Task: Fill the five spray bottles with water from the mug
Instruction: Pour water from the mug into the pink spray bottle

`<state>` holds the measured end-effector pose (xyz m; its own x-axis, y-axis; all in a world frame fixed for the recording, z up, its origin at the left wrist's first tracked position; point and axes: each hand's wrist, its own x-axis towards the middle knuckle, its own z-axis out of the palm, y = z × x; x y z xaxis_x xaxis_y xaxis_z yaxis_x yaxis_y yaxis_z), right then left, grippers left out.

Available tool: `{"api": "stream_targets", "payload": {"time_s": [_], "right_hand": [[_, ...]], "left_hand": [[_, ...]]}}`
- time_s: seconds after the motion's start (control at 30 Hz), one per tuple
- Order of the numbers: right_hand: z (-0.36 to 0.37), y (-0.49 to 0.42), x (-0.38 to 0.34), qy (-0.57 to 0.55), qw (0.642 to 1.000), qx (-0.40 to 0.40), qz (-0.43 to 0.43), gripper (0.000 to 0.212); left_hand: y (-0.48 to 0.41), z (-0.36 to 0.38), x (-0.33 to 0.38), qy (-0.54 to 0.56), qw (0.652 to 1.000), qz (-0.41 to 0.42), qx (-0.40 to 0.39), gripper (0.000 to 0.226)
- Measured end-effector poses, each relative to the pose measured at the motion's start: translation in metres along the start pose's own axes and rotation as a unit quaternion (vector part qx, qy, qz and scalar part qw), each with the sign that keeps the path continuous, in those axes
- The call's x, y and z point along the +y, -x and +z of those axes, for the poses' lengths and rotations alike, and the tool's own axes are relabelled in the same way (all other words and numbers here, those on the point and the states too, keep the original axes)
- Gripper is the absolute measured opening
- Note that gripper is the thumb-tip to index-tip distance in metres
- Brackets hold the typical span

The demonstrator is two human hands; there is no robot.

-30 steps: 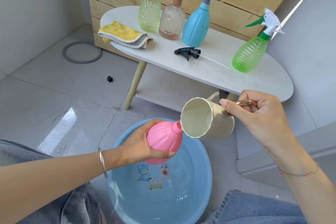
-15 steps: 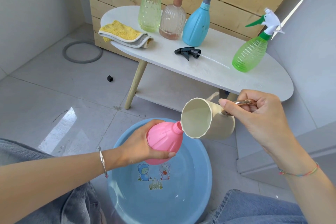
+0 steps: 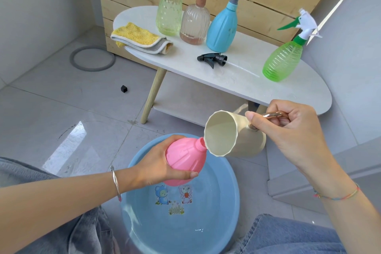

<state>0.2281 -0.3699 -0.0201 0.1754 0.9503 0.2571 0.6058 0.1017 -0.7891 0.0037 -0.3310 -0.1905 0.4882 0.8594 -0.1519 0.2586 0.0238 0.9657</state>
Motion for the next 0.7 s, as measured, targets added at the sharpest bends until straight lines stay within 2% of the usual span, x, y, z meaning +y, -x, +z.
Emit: {"api": "stream_targets", "payload": {"time_s": [0.7], "right_hand": [[0.0021,-0.0026,-0.0021,0.025,0.999,-0.011,-0.019,0.043]], "left_hand": [[0.0001,-0.0005,-0.0005,0.008,1.0,-0.002,0.003,0.085]]}}
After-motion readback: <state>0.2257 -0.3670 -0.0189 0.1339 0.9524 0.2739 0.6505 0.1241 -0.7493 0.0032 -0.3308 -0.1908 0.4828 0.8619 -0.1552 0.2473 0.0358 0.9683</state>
